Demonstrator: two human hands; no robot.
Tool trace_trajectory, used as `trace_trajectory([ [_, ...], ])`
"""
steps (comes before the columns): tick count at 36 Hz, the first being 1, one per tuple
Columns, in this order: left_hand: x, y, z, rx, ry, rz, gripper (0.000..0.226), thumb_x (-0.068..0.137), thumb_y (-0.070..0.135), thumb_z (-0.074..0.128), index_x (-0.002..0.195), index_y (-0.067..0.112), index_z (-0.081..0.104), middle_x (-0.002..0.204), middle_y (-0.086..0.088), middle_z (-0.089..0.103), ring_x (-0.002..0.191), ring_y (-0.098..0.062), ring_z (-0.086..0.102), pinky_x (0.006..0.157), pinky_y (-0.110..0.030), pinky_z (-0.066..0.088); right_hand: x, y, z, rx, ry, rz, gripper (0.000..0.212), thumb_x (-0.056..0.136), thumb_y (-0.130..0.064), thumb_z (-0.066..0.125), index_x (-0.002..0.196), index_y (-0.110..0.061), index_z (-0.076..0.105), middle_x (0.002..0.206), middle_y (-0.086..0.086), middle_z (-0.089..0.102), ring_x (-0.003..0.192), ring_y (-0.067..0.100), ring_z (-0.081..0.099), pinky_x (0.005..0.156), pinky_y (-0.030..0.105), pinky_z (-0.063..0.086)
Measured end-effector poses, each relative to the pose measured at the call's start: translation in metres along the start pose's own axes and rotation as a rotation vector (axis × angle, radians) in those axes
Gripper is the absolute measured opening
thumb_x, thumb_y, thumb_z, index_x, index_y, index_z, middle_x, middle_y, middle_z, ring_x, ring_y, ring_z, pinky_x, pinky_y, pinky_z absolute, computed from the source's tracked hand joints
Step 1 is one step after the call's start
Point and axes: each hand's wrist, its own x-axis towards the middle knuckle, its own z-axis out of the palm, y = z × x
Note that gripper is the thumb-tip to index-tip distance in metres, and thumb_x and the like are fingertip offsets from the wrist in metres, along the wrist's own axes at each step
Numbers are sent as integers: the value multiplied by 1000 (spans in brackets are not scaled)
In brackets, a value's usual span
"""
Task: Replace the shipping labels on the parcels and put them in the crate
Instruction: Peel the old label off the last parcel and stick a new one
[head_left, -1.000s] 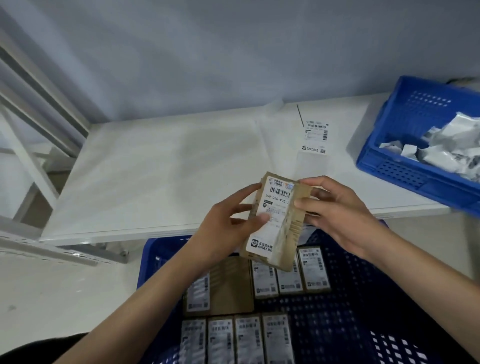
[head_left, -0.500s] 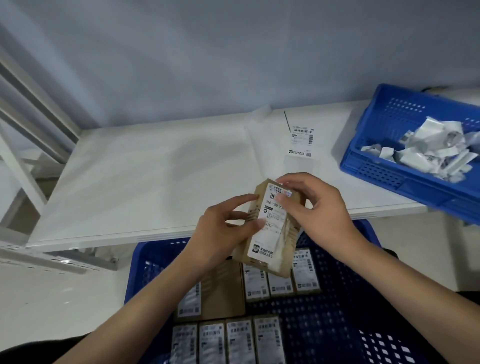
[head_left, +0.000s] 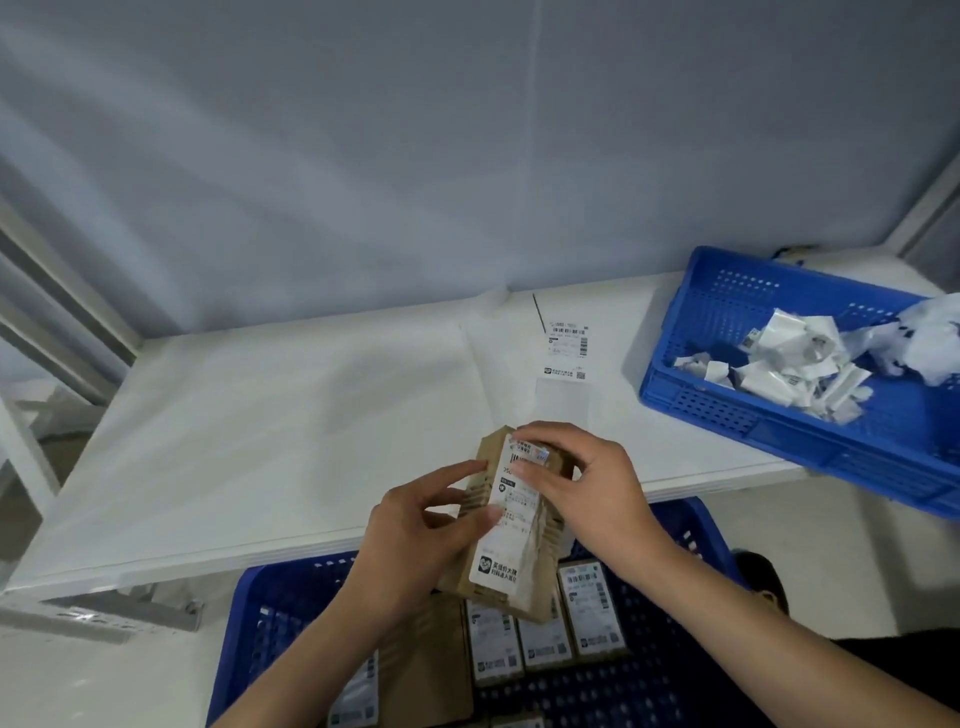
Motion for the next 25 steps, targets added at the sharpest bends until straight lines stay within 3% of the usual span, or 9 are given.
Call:
trace_trajectory([
  [14, 6, -2, 0, -31, -18, -38, 43, 80, 31, 84, 119, 45, 73, 109, 7, 77, 91, -15, 77, 78, -45, 63, 5, 5, 1, -21, 12, 19, 21, 87, -11, 77, 102, -24, 76, 106, -16, 72, 101, 1, 65, 80, 16, 52],
  [19, 5, -3, -3, -26, -30, -26, 43, 83, 29, 83, 122, 41, 72, 110, 10, 77, 92, -12, 76, 77, -42, 64, 4, 9, 4, -42, 0, -32, 16, 87, -9, 76, 96, -22, 77, 106, -19, 68, 107, 2, 63, 89, 17, 50],
  [25, 3, 3, -8, -31, -34, 3, 41, 85, 31, 81, 124, 42, 71, 115, 9, 75, 95, -9, 75, 76, -42, 64, 4, 3, 5, -8, 18, -3, 26, 88, -13, 76, 108, -30, 73, 105, -11, 73, 98, 2, 66, 73, 13, 50],
])
